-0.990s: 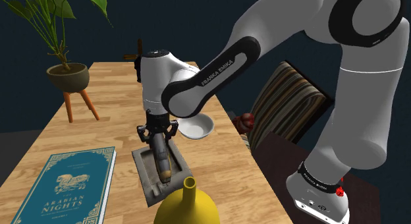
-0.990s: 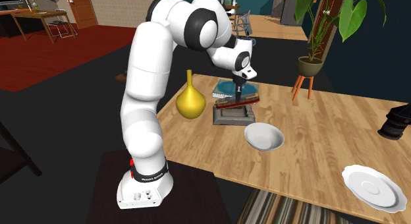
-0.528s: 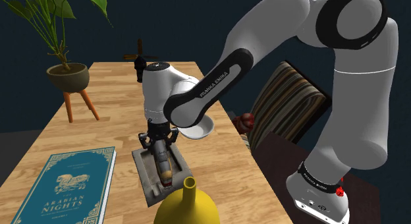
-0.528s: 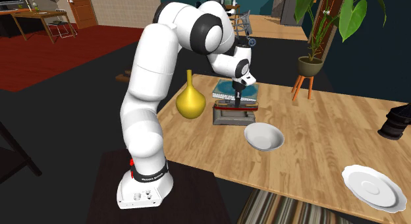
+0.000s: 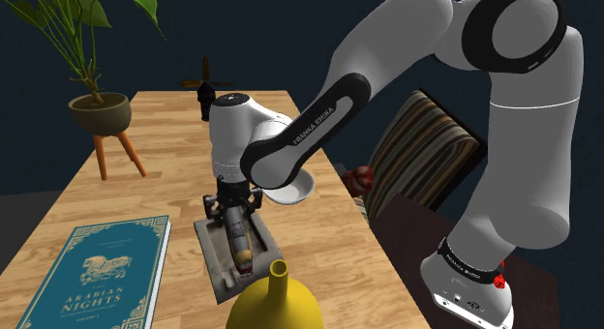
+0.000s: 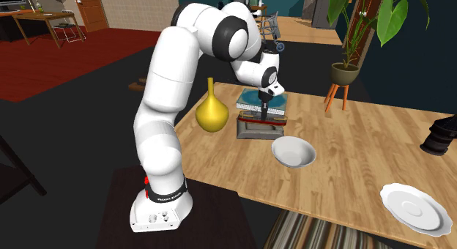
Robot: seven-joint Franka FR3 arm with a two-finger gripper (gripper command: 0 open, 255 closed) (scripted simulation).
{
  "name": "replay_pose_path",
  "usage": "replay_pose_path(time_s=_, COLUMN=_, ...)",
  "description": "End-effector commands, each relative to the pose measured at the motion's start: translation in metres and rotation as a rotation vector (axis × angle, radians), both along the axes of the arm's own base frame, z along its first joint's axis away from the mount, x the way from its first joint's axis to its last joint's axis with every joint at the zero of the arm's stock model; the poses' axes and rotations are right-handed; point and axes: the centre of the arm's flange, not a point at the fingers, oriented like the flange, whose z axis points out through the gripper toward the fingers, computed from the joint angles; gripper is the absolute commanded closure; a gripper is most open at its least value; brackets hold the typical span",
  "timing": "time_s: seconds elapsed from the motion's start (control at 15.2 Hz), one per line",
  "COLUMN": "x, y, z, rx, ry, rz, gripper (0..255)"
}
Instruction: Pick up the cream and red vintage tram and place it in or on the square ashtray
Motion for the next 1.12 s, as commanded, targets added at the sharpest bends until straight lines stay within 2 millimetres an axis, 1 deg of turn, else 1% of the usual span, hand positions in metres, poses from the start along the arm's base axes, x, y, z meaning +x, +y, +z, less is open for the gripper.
replay_pose_path(time_s=0.0, x=0.000, y=0.000, z=0.000, rx=0.000, ry=0.000, rz=0.000, gripper=0)
replay_pose_path(time_s=0.26, x=0.000, y=0.000, z=0.000, rx=0.000, ry=0.000, rz=0.000, gripper=0)
replay_pose_path(time_s=0.46, x=-0.001, y=-0.002, z=0.040, rx=0.000, ry=0.000, rz=0.000, gripper=0)
replay_pose_path(time_s=0.53, x=-0.001, y=-0.002, z=0.050, rx=0.000, ry=0.000, rz=0.000, gripper=0)
replay_pose_path(time_s=1.06, x=-0.001, y=-0.002, z=0.050, rx=0.000, ry=0.000, rz=0.000, gripper=0)
